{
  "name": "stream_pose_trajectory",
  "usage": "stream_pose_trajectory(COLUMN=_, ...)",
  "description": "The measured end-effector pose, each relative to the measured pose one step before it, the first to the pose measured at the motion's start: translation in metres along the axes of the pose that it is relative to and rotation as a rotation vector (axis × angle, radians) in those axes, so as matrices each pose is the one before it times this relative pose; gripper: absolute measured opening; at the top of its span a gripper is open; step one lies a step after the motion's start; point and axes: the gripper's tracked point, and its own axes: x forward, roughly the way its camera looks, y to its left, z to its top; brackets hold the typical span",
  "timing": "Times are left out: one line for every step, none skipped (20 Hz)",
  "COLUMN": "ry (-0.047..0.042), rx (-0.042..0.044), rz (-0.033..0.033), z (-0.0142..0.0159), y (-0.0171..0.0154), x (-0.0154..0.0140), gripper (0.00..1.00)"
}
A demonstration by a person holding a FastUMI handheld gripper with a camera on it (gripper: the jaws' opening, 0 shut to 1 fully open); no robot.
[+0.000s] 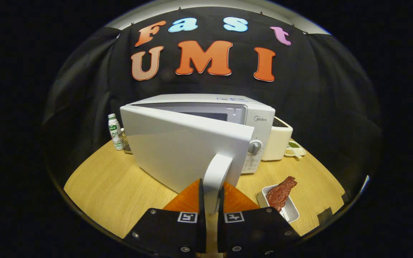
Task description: Open the microwave, put the food inside, and close the microwave door.
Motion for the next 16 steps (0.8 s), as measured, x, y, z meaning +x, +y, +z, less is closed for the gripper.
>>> stream_pose_trajectory(ry=0.00229, rx=-0.00712, rz=0.02173, z=-0.00282, y=0.0088, x=-0.00769, gripper=0.14)
stream_pose_trajectory(ry=0.00046, rx=-0.0095, rz=0.01773, z=-0.00267, y=0.00938, x=-0.00719, gripper=0.14)
stream_pose_trajectory(ry=0.00081, rx=-0.01334, rz=0.01718, z=-0.00385, y=0.00929, x=-0.00702, gripper=0.14)
stream_pose_trajectory(ry=-0.0034, rx=-0.01615, rz=0.01491, z=-0.0021, y=0.01017, x=-0.00681, gripper=0.15)
stream_pose_trajectory(ry=-0.00387, rx=-0.01576, rz=0.01715, z=-0.00198, y=0.01025, x=-0.00709, gripper=0.16)
stream_pose_trajectory(ry=-0.00013, rx=-0.0182, rz=0.0193, z=-0.00266, y=0.01116, x=-0.00558, gripper=0.16)
stream_pose_trajectory(ry=-0.00121, rx=-0.02511, rz=0.02206, z=-0.00188, y=0.01199, x=-0.00548, gripper=0.17)
stream_pose_trajectory(ry=0.01788, rx=-0.02635, rz=0.01544, z=-0.00571, y=0.01204, x=-0.00462, gripper=0.17)
stream_pose_trajectory(ry=0.03742, rx=-0.01904, rz=0.02916, z=-0.01277, y=0.01169, x=-0.00584, gripper=0.19)
stream_pose_trajectory(ry=0.0467, rx=-0.01155, rz=0.0374, z=-0.01351, y=0.01542, x=-0.00358, gripper=0.2)
stream_pose_trajectory(ry=0.0218, rx=-0.00207, rz=0.03938, z=-0.008, y=0.01523, x=-0.00638, gripper=0.22)
stream_pose_trajectory(ry=0.00545, rx=-0.00387, rz=0.03255, z=-0.00382, y=0.01237, x=-0.00325, gripper=0.24)
stream_pose_trajectory(ry=0.00186, rx=-0.01378, rz=0.01261, z=-0.00089, y=0.00712, x=-0.00442, gripper=0.25)
stream_pose_trajectory(ry=0.00415, rx=-0.01428, rz=0.01781, z=0.00077, y=0.00788, x=-0.00324, gripper=0.25)
stream_pose_trajectory(ry=0.00062, rx=-0.01171, rz=0.0357, z=0.00038, y=0.01112, x=-0.00374, gripper=0.26)
stream_pose_trajectory(ry=0.00444, rx=-0.02619, rz=0.03467, z=0.0018, y=0.01003, x=-0.00404, gripper=0.26)
